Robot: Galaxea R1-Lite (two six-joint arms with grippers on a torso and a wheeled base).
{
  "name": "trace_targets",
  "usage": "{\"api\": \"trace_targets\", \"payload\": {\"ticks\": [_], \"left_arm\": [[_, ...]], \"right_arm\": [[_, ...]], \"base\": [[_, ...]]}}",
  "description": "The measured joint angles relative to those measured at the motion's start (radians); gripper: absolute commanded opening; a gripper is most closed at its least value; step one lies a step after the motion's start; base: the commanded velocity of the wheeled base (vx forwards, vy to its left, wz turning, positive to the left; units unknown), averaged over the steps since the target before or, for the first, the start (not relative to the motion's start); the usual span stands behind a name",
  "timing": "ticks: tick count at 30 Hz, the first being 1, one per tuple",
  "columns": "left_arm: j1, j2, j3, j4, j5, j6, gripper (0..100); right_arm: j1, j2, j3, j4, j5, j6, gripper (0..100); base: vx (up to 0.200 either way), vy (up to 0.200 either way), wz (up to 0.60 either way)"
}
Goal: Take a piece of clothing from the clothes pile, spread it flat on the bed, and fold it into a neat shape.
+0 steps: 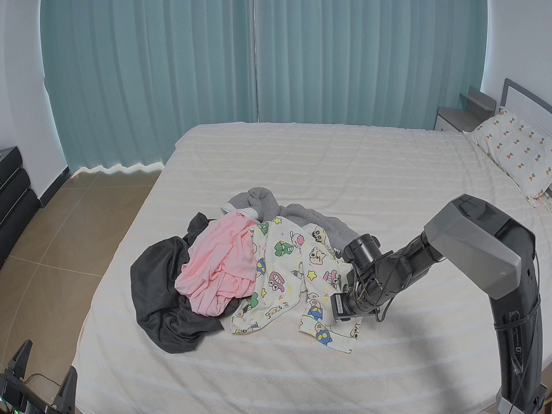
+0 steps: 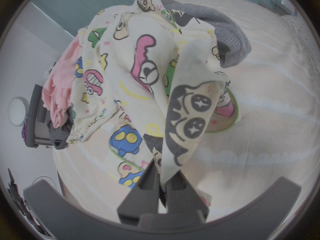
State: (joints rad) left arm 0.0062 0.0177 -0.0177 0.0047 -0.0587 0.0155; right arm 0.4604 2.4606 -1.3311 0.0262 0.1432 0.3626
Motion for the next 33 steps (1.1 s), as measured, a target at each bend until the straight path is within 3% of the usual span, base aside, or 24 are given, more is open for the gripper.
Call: {"api": "trace_targets", "payload": {"ticks": [9,16,22,33], "left_arm": [[0.000,0.000,0.000,0.000,0.000,0.000,100],[0.001,0.000,0.000,0.000,0.000,0.000,100],[0.000,0.000,0.000,0.000,0.000,0.001,100],[0.000,0.002,-0.014,-0.017,-0.006,0.006,100]], "right_arm": [[-0.003,-0.151,0.204,-0.129,0.151,0.009,0],[-0.006,-0.278,0.444,-0.499,0.235,0.046,0],[-0.006,-0.401,0.603,-0.722,0.299,0.117,0],[0.017,-0.680,0.722,-0.805,0.330,0.177,0]], "base": [[0.000,0.000,0.00],[0.000,0.000,0.00],[0.000,0.000,0.00],[0.000,0.000,0.00]]}}
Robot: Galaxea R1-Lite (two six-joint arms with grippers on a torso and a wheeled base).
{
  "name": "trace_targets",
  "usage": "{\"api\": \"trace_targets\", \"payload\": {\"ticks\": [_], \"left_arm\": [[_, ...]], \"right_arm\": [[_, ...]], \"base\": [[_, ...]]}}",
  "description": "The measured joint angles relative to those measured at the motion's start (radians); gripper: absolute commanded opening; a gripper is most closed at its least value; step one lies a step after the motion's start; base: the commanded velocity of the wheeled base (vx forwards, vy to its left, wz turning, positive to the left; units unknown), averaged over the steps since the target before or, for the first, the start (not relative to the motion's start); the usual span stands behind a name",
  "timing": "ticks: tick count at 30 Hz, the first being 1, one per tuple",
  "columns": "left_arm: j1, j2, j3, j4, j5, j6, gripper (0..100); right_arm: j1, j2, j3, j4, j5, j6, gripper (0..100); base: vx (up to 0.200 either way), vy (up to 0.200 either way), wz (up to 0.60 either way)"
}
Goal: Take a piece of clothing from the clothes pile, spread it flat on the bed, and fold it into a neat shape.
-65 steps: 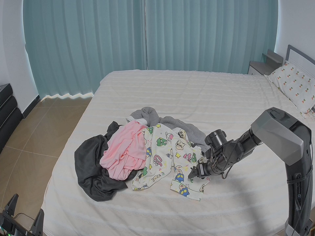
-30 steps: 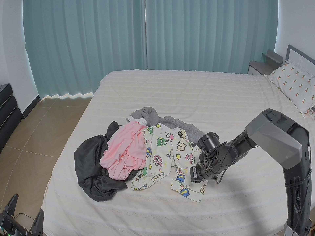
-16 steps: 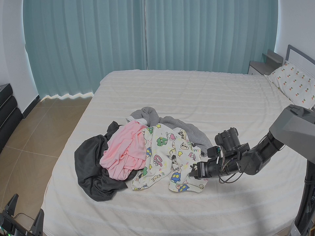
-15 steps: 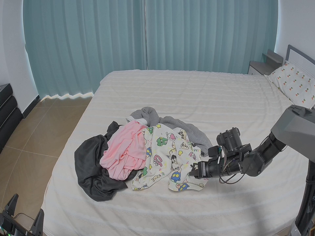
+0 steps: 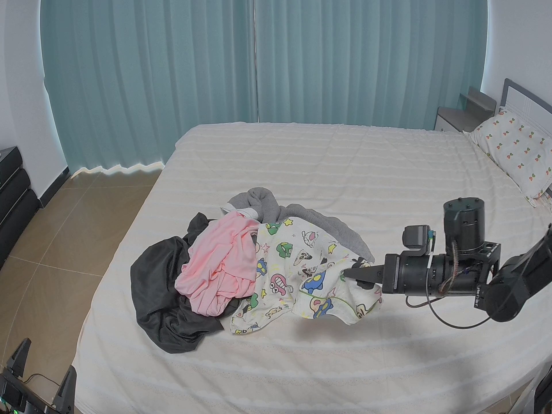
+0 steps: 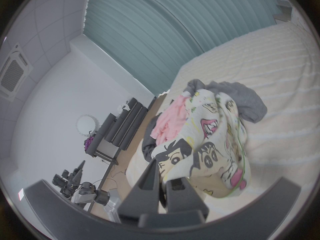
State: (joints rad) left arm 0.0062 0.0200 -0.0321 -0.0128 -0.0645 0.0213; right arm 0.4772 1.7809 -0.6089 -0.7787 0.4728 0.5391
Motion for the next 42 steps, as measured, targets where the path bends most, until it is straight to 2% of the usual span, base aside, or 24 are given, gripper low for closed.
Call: {"api": "trace_targets", "payload": {"ticks": [4,9,12,18,27,42], "left_arm": [[-0.003,0.038,-0.101,-0.010,-0.039,-0.048,100],[-0.021,0.182,-0.252,-0.019,-0.197,-0.069,100],[-0.040,0.312,-0.301,-0.034,-0.263,-0.058,100],[-0.105,0.572,-0.343,-0.115,-0.312,-0.024,100],[-0.260,1.019,-0.369,-0.377,-0.295,-0.015,100],[-0.519,1.771,-0.420,-0.934,-0.157,-0.100,100]], "right_arm": [[0.013,-0.063,0.008,-0.003,0.001,0.002,0],[0.042,-0.116,0.001,-0.005,0.001,0.003,0],[0.060,-0.138,-0.011,-0.005,0.001,0.003,0],[0.093,-0.164,-0.038,-0.007,-0.001,0.005,0],[0.146,-0.179,-0.078,-0.049,-0.020,0.011,0],[0.223,-0.164,-0.144,-0.172,-0.081,0.052,0]], "base": [[0.000,0.000,0.00],[0.000,0.000,0.00],[0.000,0.000,0.00],[0.000,0.000,0.00],[0.000,0.000,0.00],[0.000,0.000,0.00]]}}
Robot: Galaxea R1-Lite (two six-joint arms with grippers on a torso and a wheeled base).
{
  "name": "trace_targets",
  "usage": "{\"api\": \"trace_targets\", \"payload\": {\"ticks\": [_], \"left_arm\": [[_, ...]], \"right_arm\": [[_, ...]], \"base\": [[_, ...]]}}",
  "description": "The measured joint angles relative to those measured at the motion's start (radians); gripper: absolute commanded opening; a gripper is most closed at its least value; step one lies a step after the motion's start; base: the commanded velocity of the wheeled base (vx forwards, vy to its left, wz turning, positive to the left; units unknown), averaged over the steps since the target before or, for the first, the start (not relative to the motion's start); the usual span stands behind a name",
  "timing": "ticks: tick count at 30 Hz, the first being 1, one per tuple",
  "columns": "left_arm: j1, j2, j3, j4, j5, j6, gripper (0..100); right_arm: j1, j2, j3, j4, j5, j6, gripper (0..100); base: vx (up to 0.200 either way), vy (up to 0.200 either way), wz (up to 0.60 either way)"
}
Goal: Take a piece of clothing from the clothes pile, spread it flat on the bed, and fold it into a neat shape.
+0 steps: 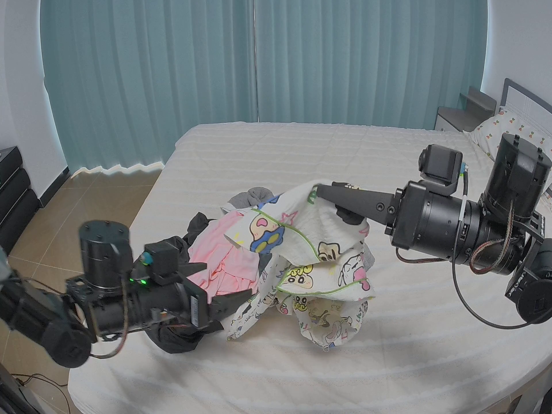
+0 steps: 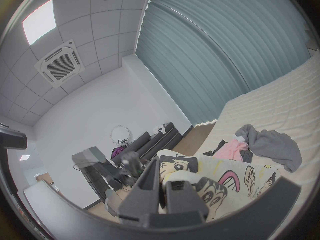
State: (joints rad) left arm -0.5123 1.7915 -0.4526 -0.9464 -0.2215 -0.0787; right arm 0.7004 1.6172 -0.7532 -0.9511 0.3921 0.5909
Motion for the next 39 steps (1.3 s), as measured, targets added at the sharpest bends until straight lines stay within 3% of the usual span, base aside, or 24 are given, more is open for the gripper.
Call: {"api": "trace_targets", "payload": {"ticks": [8,12,28,39], "left_arm": [[-0.097,0.370,-0.079,-0.254,0.064,-0.042,100],[-0.115,0.458,-0.106,-0.277,0.072,-0.082,100],[-0.040,0.566,-0.083,-0.334,0.075,-0.112,100],[-0.036,0.645,-0.094,-0.406,0.072,-0.086,100]], "right_arm": [[0.035,0.024,-0.027,-0.056,-0.033,0.076,0],[0.047,0.039,-0.030,-0.066,-0.038,0.143,0],[-0.051,0.098,0.077,-0.068,0.024,0.177,0],[-0.048,0.093,0.079,-0.069,0.025,0.200,0]], "base": [[0.000,0.000,0.00],[0.000,0.000,0.00],[0.000,0.000,0.00],[0.000,0.000,0.00]]}}
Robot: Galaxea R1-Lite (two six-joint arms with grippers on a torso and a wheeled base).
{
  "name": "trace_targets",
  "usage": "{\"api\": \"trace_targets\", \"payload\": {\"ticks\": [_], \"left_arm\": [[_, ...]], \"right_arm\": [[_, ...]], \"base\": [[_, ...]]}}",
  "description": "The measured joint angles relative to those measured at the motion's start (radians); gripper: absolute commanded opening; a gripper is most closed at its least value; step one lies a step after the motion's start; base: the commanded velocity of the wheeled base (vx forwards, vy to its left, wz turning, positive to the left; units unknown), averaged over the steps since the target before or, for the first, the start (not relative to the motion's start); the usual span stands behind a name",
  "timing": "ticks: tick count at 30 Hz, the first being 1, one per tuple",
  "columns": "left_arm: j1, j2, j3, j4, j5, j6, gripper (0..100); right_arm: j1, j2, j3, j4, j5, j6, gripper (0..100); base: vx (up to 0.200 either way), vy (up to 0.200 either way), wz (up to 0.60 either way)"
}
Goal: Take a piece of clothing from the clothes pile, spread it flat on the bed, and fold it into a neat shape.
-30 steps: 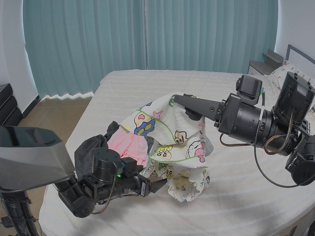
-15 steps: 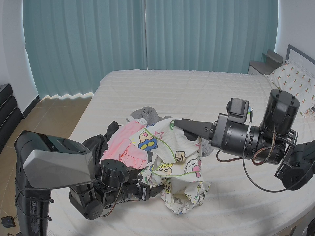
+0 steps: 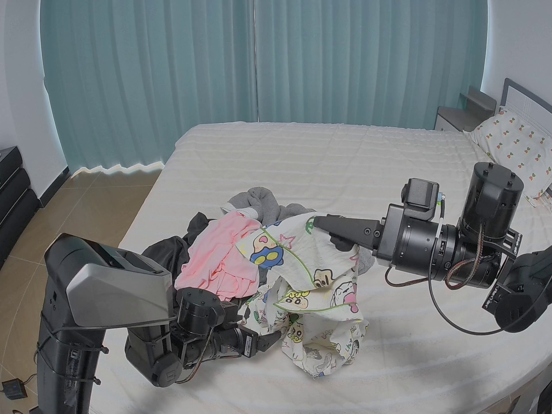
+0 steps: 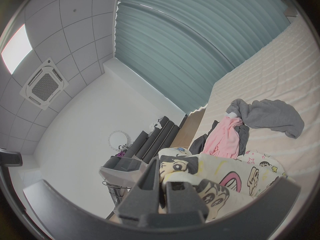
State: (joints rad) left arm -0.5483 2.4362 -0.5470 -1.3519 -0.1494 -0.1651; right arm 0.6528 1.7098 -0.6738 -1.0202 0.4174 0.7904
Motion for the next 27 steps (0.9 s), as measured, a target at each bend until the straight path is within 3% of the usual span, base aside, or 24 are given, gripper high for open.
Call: {"api": "trace_targets", "payload": {"ticks": [27], "left_arm": [[-0.003,0.127,-0.048,-0.113,-0.028,0.008,100]], "right_arm": [[0.022,0.018,-0.030,-0.047,-0.003,0.054,0]], "base": [[0.000,0.000,0.00]]}}
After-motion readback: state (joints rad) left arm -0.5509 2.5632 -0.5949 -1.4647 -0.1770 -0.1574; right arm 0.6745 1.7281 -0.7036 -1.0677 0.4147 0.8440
